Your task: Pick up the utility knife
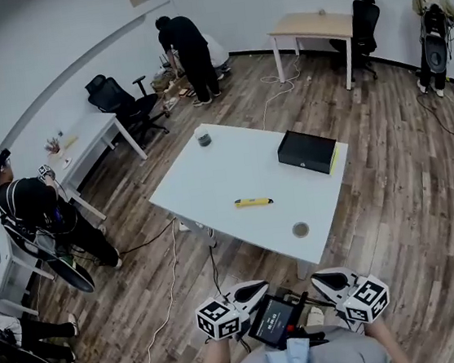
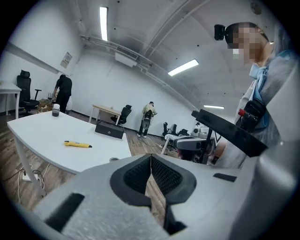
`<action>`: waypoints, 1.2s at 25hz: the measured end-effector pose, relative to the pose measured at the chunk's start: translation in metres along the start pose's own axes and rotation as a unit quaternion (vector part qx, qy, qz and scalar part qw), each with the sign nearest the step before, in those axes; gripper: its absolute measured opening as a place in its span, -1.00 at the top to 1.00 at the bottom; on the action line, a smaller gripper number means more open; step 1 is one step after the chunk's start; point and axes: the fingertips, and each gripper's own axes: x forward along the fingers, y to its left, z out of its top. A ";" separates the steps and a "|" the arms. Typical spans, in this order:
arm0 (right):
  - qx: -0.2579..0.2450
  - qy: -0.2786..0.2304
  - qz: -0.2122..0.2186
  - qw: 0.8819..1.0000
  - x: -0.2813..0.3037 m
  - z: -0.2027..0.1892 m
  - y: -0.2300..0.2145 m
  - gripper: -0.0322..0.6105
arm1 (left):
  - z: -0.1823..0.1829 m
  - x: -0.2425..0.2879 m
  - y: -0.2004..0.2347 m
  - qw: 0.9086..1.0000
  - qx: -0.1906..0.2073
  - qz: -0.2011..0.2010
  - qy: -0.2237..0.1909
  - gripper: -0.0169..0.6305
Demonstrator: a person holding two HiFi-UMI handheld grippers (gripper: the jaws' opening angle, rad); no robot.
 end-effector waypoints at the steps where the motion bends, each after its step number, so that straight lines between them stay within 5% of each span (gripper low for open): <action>1: 0.002 -0.002 -0.003 1.000 -0.002 0.002 -0.009 0.81 | 0.003 0.008 0.003 1.000 0.000 0.000 0.002 0.89; 9: 0.030 -0.011 -0.035 0.999 -0.026 0.004 -0.067 0.81 | 0.020 0.059 0.009 0.999 0.017 -0.015 0.024 0.89; 19: 0.052 -0.019 -0.067 0.996 -0.023 0.011 -0.087 0.81 | 0.032 0.074 0.040 0.999 0.020 -0.019 0.039 0.90; 30: 0.075 -0.033 -0.131 0.988 -0.026 0.012 -0.107 0.81 | 0.050 0.103 0.128 0.987 0.111 -0.016 0.114 0.89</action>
